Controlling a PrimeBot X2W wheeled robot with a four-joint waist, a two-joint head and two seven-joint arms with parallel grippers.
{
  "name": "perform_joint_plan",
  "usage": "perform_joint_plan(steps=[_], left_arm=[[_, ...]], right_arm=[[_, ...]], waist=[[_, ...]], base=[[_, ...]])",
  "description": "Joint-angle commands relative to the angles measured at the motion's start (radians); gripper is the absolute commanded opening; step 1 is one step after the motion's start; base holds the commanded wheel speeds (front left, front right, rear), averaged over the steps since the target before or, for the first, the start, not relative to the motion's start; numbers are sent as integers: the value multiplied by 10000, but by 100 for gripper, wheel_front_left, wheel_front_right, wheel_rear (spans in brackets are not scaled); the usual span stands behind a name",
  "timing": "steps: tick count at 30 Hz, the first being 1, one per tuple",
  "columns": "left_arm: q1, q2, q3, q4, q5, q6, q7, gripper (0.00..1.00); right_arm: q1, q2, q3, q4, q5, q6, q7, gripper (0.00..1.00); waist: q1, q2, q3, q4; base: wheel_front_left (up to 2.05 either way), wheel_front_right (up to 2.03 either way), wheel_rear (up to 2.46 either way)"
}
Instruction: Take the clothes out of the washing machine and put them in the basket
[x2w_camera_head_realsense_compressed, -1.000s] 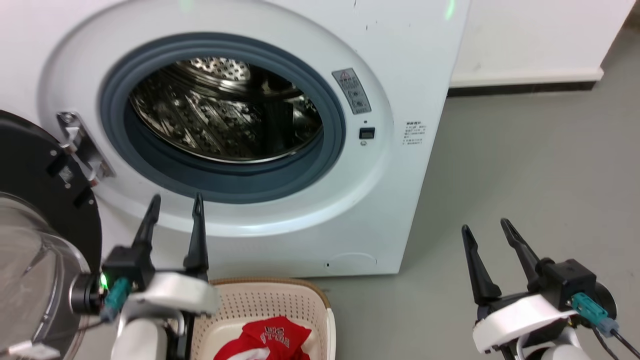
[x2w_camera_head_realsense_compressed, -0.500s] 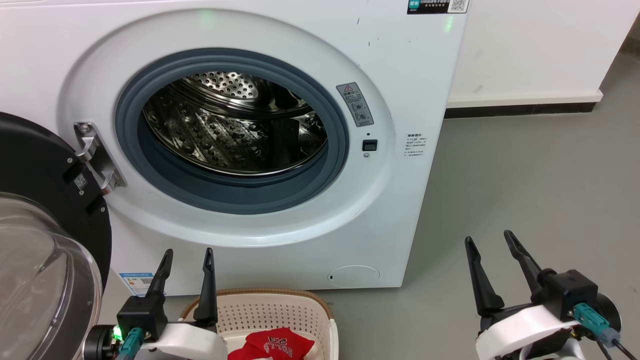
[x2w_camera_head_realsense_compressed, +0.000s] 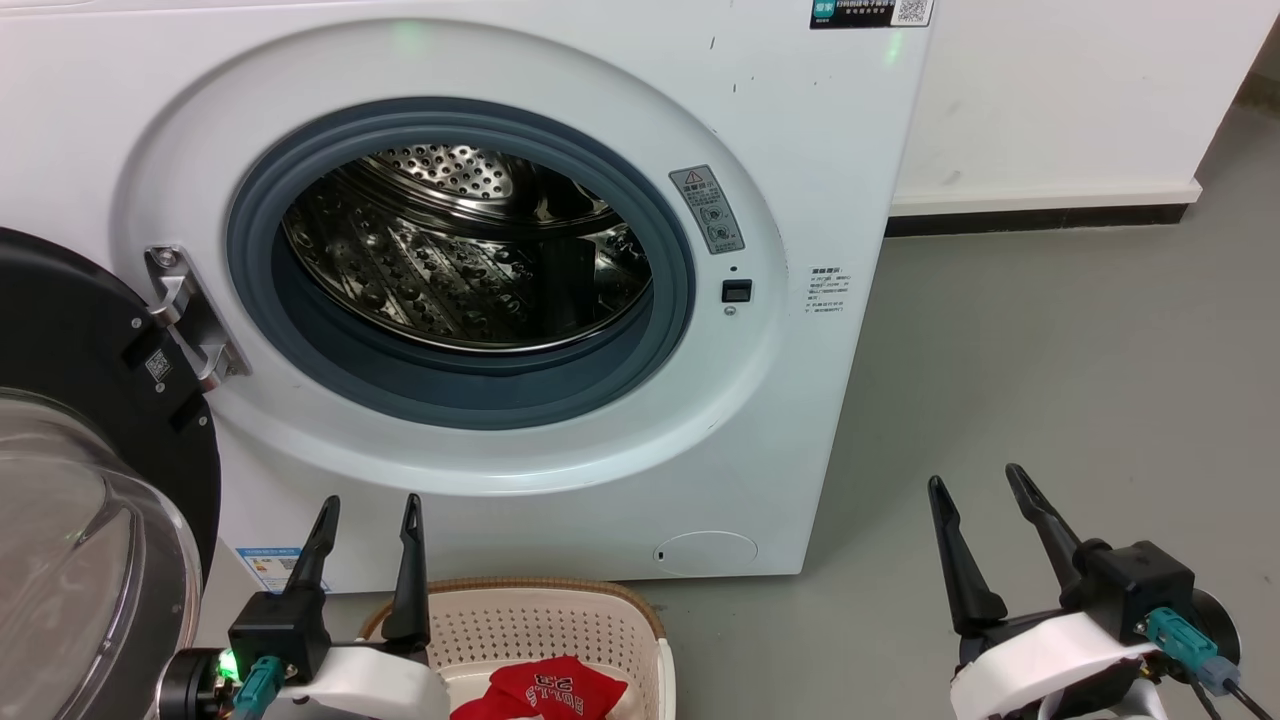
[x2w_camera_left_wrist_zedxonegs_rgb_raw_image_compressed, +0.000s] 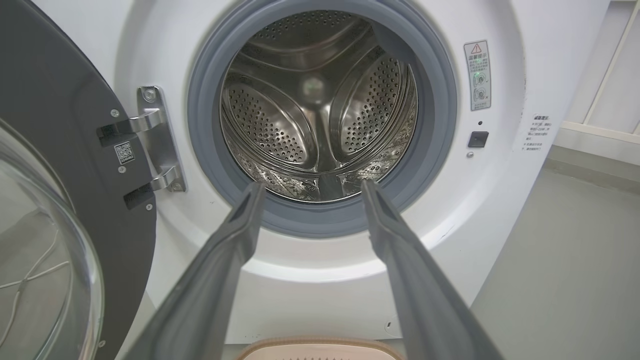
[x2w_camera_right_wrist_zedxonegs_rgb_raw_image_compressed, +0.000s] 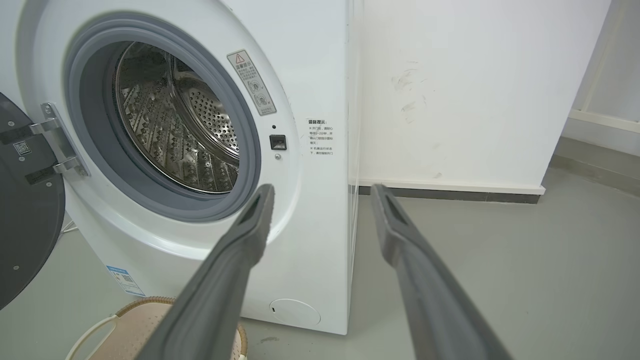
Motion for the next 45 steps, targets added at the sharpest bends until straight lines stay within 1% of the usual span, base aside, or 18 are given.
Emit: perform_joint_plan(steps=[1, 3, 4, 6, 13, 23, 24, 45], left_arm=[[119, 59, -6, -62, -66, 40, 9, 100], [129, 70, -10, -95, -91, 59, 12, 100], [5, 37, 2, -50, -64, 13, 12, 0], [-68, 22, 86, 68, -204, 0, 85, 0], [-253, -25, 310, 233, -1694, -111, 557, 0], [-307, -86, 397, 234, -3543, -257, 926, 0], [-307, -86, 397, 234, -3543, -257, 926, 0], [-552, -200, 697, 403, -6745, -516, 1706, 0]], right_arm=[[67, 3, 1, -46, 77, -3, 29, 100], [64, 3, -2, -35, 86, -3, 24, 100], [5, 0, 0, 0, 5, 0, 0, 0], [79, 0, 40, 17, 129, 0, -28, 0], [-46, -100, -52, 155, 1834, 0, 113, 0], [-286, -219, -148, 467, 3837, 0, 299, 0], [-286, -219, -148, 467, 3837, 0, 299, 0], [-583, -337, -397, 896, 7262, -1, 673, 0]], waist=[[1, 0, 7, 3], [1, 0, 11, 5], [1, 0, 11, 4], [1, 0, 16, 8], [1, 0, 38, 47], [1, 0, 70, 96], [1, 0, 70, 96], [1, 0, 138, 202]], base=[[0, 0, 0], [0, 0, 0], [0, 0, 0], [0, 0, 0], [0, 0, 0], [0, 0, 0], [0, 0, 0], [0, 0, 0]])
